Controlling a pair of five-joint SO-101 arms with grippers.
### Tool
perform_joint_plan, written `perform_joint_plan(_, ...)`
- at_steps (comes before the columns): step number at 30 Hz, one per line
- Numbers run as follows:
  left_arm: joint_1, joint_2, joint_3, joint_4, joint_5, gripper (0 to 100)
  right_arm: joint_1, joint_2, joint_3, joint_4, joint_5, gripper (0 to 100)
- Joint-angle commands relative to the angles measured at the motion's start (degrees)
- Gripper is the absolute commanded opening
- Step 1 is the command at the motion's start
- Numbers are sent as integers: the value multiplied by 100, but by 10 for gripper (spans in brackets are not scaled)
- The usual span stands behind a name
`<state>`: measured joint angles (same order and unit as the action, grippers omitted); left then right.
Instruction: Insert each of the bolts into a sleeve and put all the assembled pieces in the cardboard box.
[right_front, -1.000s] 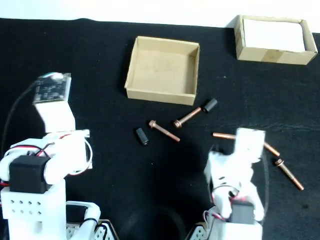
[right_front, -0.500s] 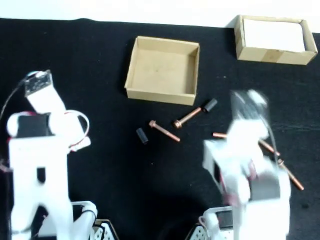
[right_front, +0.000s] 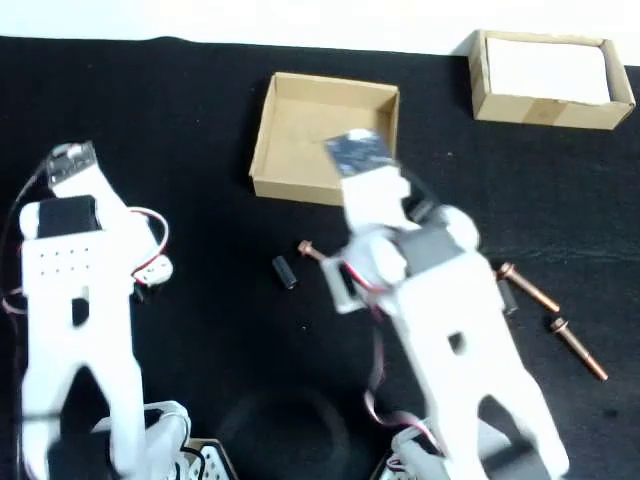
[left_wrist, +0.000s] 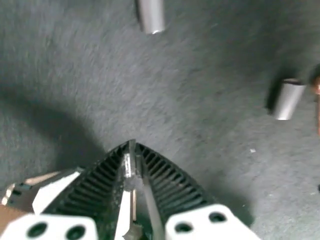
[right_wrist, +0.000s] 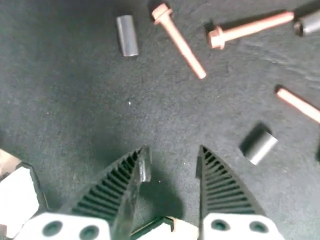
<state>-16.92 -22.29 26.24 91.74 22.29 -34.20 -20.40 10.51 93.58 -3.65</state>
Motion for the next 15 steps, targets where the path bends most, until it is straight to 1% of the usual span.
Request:
perform_joint_plan(1, -92, 365, 321, -404, -308, 11, -215, 866, -145, -470, 9, 144)
perform_joint_plan(3, -75, 514, 470, -642, -651, 11, -356, 1393, -189, -725, -18, 128)
perform_joint_plan(6, -84, 567, 479, -905, -686, 8, -585, 1991, -365, -1095, -18, 44)
perform_joint_plan(7, -84, 567, 479, -1011, -686, 8, -681, 2158, -444, -1112, 9, 33)
perform_joint_plan(10, -84, 585, 497, -1371, -686, 8, -892, 2668, -796, -1138, 9, 68)
perform_joint_plan(13, -84, 611, 514, -1574, -712, 9, -910, 3134, -1218, -1235, 9, 108)
perform_joint_plan(15, -84, 620, 514, -1732, -695, 9, -875, 3468, -1516, -1288, 18, 118)
